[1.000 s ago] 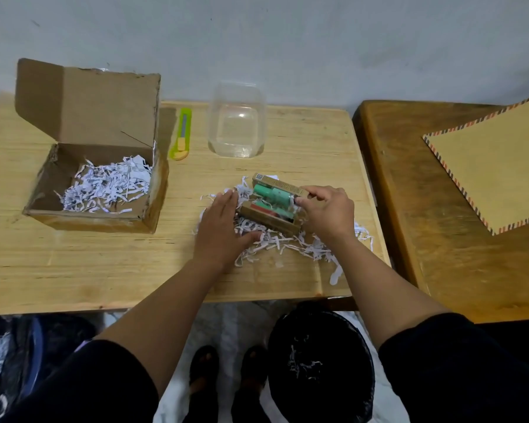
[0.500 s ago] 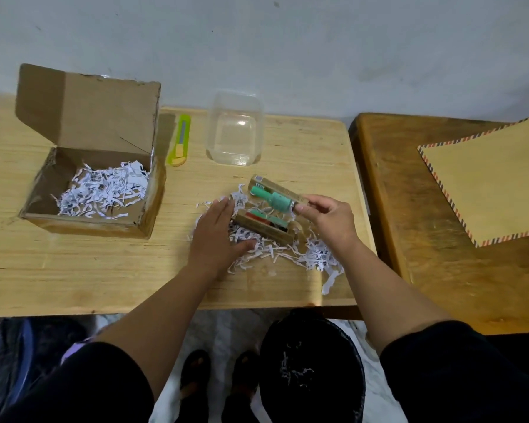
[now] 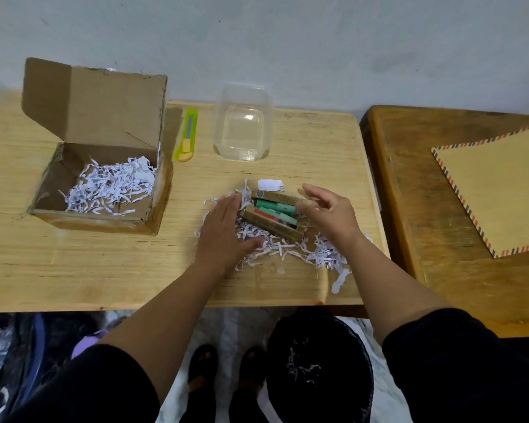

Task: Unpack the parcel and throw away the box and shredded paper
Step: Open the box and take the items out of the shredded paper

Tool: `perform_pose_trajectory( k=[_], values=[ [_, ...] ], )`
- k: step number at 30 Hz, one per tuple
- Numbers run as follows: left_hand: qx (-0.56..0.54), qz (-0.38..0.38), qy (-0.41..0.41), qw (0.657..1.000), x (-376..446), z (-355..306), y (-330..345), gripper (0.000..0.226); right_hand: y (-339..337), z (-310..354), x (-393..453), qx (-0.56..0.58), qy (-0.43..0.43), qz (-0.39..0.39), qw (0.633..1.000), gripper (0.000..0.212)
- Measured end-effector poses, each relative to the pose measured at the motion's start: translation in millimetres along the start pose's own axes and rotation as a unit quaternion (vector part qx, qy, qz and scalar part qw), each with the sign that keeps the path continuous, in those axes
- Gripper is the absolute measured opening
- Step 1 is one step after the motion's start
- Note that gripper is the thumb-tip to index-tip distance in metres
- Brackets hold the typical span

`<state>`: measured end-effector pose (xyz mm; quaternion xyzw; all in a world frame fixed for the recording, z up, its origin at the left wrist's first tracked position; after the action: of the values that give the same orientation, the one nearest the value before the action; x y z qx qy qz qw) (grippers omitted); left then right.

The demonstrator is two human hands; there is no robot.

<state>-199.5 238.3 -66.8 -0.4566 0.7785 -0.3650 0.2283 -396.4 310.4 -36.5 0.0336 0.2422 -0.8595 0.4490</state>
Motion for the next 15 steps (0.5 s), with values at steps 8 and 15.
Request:
perform_pose_trajectory(
  k=[8, 15],
  values=[
    [0.004, 0.008, 0.000, 1.000, -0.2, 0.7, 1.5, 0.098, 0.1, -15.1, 3.0, -0.098, -0.016, -0.059, 0.993, 0.035],
    [0.006, 0.004, 0.006, 1.000, -0.5, -0.6, 1.1, 0.098, -4.6, 6.5, -1.7, -0.184, -0.085, -0.051, 0.978, 0.037]
  ],
)
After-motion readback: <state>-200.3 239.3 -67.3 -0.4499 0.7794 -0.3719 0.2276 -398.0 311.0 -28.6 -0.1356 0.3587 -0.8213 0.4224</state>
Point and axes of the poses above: each hand's wrist, its own x-axis towards the middle knuckle, its own y-axis out of the palm, z = x × y, the point moved 6 cm from there along x, towards the middle knuckle, and after that the axes turned 5 degrees about -z, right-handed, at the moved point
